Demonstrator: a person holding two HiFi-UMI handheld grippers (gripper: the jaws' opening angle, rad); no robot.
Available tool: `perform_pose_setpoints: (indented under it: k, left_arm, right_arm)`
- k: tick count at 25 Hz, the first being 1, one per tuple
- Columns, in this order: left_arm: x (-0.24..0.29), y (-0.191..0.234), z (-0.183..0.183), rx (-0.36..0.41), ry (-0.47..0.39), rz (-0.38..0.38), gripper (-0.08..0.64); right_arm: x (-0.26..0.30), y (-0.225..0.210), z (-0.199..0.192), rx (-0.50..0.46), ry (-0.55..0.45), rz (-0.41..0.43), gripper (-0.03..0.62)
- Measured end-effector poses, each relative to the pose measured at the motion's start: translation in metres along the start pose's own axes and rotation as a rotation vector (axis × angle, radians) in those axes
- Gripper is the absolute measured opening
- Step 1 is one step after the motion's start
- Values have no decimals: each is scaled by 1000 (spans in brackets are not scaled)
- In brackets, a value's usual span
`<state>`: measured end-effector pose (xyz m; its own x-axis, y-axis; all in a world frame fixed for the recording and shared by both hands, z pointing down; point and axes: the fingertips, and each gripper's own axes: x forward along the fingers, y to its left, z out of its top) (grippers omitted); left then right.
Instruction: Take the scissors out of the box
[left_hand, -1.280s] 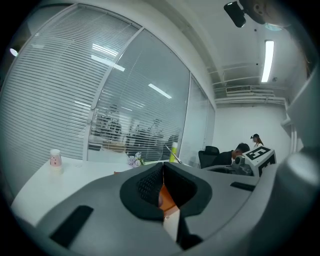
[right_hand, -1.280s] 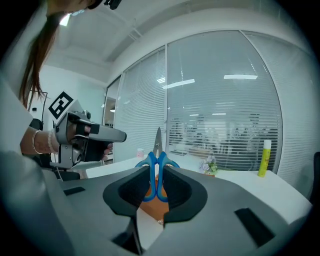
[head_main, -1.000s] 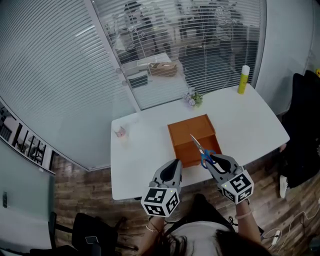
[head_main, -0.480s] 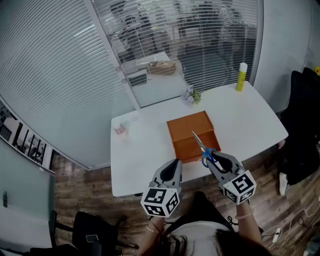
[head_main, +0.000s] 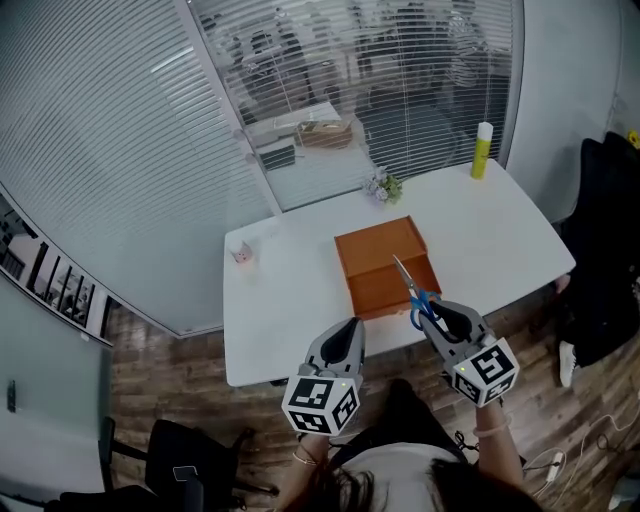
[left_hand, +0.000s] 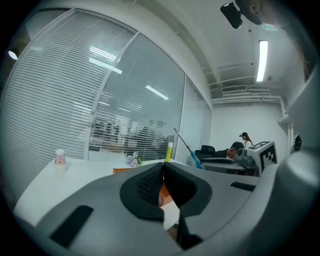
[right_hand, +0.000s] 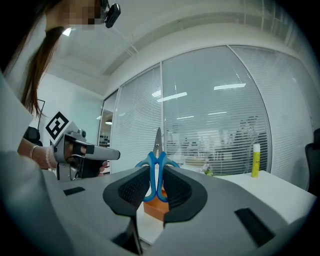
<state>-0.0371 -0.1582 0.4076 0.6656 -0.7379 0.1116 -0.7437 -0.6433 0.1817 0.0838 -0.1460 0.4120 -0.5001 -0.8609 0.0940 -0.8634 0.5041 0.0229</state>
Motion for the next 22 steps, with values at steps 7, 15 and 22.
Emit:
perform_pose_setpoints:
  k: [7,15,22]
  left_arm:
    - [-8,-9,-2,7,-1,-12,19]
    - [-14,-12,-3,9,-5,-6,19]
    - [-11,-13,-2,11,-4,-8,19]
  right_arm:
    - [-11,7,3,-13,-10,-8,110]
    - [-17,11,9,-17,-32,-11,110]
    - [-19,15,9,-10,-41,-7,110]
